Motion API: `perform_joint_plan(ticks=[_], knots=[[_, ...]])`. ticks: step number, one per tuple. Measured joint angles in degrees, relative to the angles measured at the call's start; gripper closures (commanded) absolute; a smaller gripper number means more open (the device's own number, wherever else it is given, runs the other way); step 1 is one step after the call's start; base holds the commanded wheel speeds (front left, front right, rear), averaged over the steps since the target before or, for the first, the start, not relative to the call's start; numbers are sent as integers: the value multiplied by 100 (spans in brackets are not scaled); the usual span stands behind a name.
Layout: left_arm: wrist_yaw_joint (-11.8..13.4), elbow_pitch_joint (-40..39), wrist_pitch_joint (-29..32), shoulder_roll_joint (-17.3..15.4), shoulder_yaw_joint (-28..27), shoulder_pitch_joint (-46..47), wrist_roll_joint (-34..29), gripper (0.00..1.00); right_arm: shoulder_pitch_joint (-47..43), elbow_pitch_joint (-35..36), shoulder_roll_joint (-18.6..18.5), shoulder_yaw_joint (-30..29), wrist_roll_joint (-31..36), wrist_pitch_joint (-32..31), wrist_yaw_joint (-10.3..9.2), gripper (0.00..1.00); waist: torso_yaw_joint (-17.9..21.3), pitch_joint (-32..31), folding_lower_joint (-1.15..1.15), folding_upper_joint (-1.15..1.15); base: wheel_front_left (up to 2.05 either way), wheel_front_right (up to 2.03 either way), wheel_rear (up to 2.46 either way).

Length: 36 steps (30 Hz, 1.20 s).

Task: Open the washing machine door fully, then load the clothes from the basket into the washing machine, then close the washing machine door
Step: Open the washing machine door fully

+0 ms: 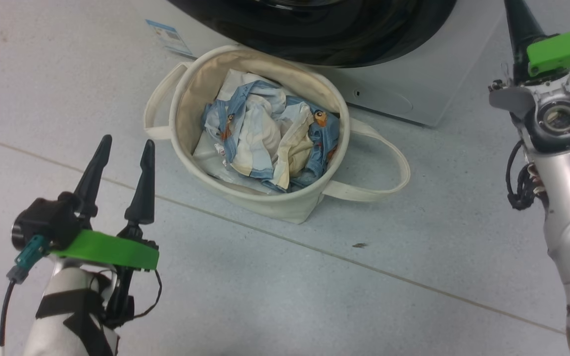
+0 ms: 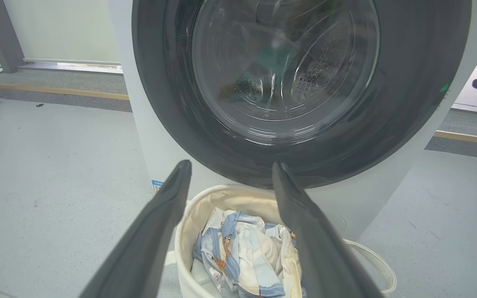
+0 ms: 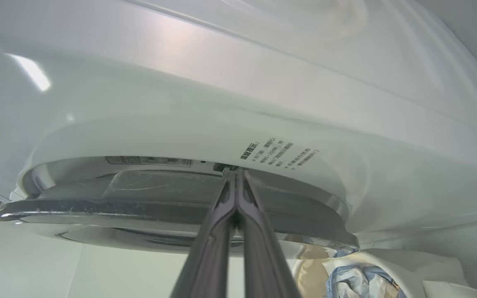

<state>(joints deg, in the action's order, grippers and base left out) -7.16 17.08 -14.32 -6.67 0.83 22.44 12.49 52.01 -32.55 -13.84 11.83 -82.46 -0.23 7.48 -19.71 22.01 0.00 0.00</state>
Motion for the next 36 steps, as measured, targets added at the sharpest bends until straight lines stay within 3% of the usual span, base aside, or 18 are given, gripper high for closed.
perform_joint_plan(ticks=[5,15,30,33,36], knots=[[0,1,0,11,24,5,48,0,291,-188,16,-133,-531,-344,-1,100,-81,84,1,0,0,0,0],[0,0,0,21,23,51,48,0,814,-666,87,-100,-822,-899,-1,100,-183,216,0,0,0,0,0],[0,123,0,-36,-46,-48,46,0,136,-811,160,486,-1089,-2698,-4,100,95,-399,1,0,0,0,0],[0,126,0,-53,-54,-121,46,0,-26,-672,250,531,-1076,-2648,-5,100,183,-495,1,0,0,0,0],[0,123,0,-52,-45,-127,46,0,-30,-375,259,347,-971,-2201,-5,100,199,-498,2,0,0,0,0]])
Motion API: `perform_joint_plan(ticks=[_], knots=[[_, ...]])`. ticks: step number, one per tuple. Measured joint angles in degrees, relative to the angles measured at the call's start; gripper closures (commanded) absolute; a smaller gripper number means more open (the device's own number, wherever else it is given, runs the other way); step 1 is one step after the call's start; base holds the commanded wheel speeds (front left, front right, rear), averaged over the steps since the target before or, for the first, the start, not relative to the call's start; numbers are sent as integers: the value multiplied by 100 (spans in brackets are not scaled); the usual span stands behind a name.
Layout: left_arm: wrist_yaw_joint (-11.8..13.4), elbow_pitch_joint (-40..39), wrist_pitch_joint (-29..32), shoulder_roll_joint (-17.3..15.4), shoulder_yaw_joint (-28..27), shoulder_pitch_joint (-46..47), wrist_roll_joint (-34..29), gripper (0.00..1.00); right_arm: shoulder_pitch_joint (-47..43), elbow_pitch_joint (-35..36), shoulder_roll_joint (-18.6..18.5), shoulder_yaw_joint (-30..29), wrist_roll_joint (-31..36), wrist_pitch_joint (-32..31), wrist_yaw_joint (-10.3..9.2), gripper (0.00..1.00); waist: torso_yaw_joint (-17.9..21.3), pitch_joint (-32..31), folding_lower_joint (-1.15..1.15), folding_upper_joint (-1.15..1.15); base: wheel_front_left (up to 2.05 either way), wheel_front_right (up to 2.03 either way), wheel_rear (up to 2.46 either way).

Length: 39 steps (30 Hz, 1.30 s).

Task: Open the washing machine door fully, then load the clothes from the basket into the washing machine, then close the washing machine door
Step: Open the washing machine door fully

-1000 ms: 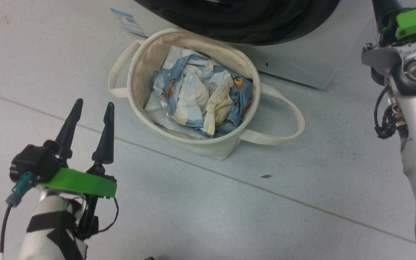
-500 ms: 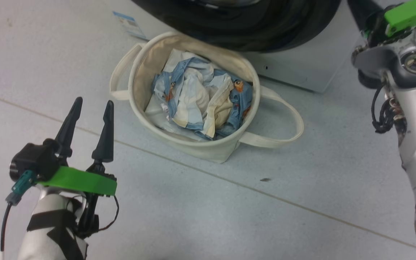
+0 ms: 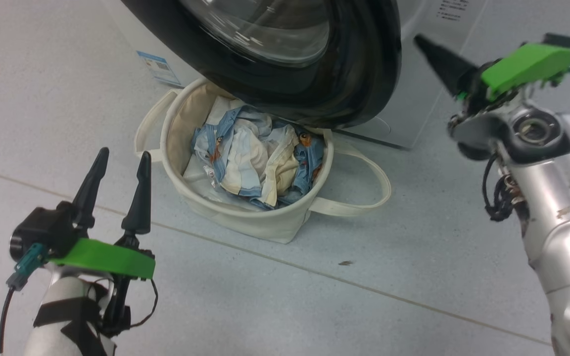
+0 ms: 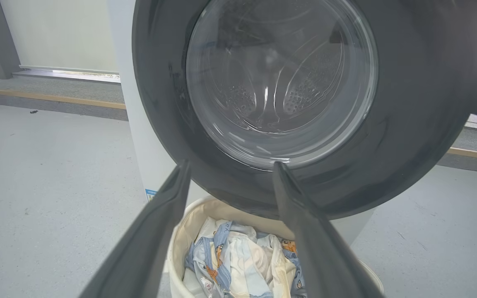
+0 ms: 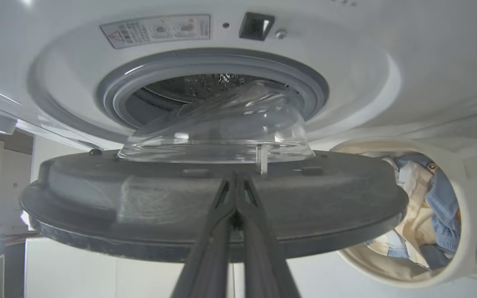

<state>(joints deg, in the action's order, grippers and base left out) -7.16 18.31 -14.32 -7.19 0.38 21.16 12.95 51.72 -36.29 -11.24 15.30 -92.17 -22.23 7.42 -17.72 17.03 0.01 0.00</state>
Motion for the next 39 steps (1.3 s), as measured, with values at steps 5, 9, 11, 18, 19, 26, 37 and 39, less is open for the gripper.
perform_joint_plan(ticks=[5,9,11,18,19,26,37,39], knots=[[0,1,0,2,5,2,1,0,83,208,-23,-218,134,434,0,100,-68,102,-1,0,0,0,0],[0,7,0,2,4,7,1,0,159,181,-14,-172,149,423,0,100,-122,163,-1,0,0,0,0],[0,10,0,3,8,8,1,0,241,127,-9,-119,198,405,0,100,-158,189,-1,0,0,0,0],[0,42,0,3,16,10,-22,0,484,-18,75,292,336,-56,0,100,-182,168,-2,0,0,0,0],[0,44,0,4,10,10,-27,0,465,-18,76,355,350,-116,0,100,-179,127,-2,0,0,0,0],[0,168,0,0,-159,-162,-32,0,74,296,171,925,527,-421,0,100,-204,-253,-1,0,0,0,0],[0,581,0,-103,-307,-667,-33,0,-617,824,349,1534,603,-492,0,100,-513,-868,0,0,0,0,0],[0,652,1,-114,-385,-719,-33,0,-740,896,376,1631,602,-500,0,100,-603,-988,0,0,0,0,0]])
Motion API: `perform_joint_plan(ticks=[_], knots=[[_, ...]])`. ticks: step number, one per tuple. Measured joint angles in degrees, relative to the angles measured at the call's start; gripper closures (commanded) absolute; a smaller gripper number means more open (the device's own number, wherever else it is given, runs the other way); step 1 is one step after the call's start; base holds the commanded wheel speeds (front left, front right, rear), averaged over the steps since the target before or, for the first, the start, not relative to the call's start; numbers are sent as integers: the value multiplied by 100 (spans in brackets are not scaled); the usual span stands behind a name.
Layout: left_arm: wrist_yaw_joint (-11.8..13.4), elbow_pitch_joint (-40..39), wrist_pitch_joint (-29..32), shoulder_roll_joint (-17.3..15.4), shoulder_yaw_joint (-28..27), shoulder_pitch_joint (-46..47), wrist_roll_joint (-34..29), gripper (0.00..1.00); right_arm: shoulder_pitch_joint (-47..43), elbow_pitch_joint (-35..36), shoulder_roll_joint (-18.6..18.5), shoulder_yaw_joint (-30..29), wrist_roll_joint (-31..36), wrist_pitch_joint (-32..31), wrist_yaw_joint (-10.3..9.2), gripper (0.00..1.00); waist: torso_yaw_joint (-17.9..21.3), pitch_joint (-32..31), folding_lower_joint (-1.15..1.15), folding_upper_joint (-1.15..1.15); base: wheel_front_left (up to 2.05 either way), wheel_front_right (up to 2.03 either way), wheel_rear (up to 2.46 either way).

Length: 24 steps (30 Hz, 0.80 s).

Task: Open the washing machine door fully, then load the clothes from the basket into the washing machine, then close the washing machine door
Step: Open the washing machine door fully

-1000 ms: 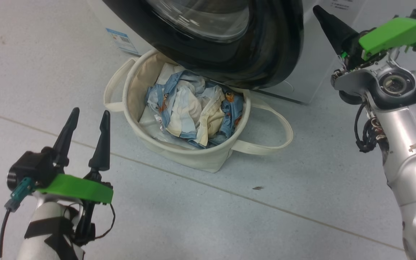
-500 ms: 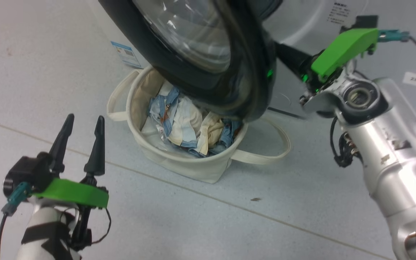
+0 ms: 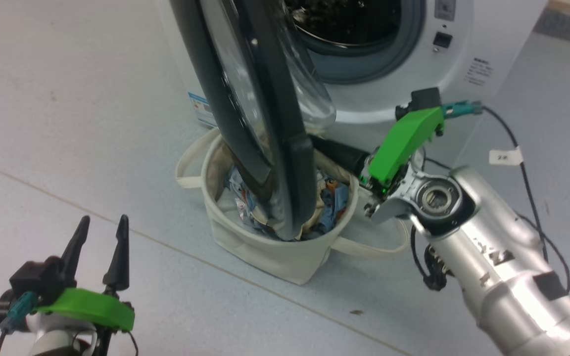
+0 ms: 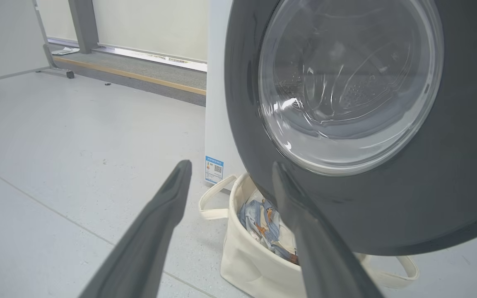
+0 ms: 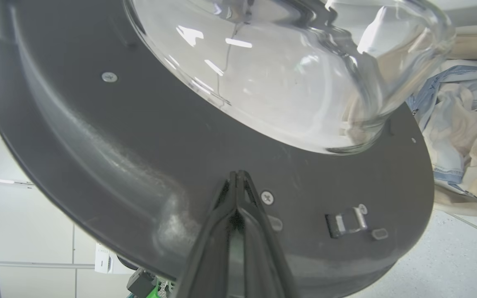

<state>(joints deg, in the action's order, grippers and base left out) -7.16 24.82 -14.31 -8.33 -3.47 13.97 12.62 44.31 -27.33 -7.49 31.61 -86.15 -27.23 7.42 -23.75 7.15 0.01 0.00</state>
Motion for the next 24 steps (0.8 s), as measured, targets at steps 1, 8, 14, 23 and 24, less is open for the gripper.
perform_joint_plan(ticks=[1,8,14,23,24], knots=[[0,25,0,-11,-40,-31,0,0,-64,49,7,62,0,0,0,100,-51,-60,0,0,0,0,0],[3,178,0,-70,-269,-292,-42,0,-428,218,141,269,-110,34,0,100,-470,-396,0,0,0,0,0],[53,49,0,-83,-631,-483,-25,0,-338,225,281,535,-114,154,0,100,-667,-409,-1,0,0,0,0],[67,-391,0,12,-953,-664,-26,0,58,64,292,987,-388,364,0,100,-778,-310,-2,0,0,0,0],[67,-433,0,30,-983,-699,-26,0,92,64,292,1065,-463,377,0,100,-789,-301,-2,0,0,0,0]])
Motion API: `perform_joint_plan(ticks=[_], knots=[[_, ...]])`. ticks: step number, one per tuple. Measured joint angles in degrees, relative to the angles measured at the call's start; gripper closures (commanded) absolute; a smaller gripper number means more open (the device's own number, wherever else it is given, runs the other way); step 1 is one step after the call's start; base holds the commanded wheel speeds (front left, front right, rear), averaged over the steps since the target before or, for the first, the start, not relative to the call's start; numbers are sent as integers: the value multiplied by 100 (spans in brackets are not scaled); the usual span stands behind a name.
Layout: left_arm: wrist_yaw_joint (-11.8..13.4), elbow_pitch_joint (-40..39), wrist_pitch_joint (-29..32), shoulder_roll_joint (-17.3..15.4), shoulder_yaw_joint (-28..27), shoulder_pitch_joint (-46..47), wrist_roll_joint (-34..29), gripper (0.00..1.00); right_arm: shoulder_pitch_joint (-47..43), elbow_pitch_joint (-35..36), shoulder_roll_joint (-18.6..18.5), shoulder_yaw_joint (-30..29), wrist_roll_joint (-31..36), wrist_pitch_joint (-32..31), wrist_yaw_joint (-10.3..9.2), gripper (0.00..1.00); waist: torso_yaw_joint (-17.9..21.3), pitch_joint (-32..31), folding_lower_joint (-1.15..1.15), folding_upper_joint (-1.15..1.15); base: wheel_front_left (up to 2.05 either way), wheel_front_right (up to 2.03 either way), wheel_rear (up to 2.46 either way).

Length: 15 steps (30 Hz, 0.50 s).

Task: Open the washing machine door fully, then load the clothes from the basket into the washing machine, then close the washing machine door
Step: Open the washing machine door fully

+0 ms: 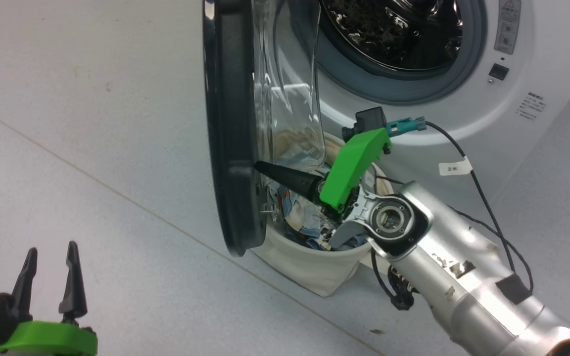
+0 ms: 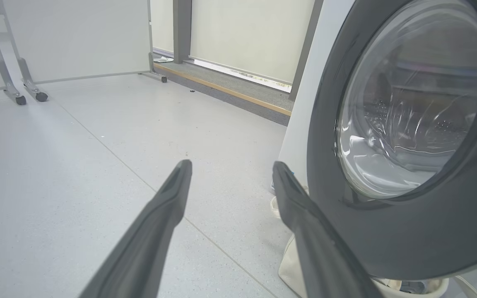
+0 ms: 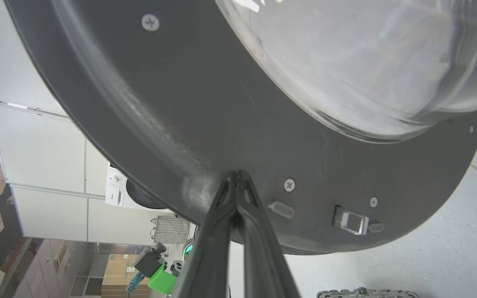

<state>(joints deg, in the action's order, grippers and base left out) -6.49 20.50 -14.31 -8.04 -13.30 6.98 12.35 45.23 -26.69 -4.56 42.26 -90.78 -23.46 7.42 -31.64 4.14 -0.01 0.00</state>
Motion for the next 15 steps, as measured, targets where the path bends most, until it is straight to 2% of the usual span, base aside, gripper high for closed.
perform_joint_plan(ticks=[15], knots=[[-12,-247,0,89,-64,-124,-68,0,210,-126,12,513,-368,477,0,100,-9,33,0,0,0,0,0]])
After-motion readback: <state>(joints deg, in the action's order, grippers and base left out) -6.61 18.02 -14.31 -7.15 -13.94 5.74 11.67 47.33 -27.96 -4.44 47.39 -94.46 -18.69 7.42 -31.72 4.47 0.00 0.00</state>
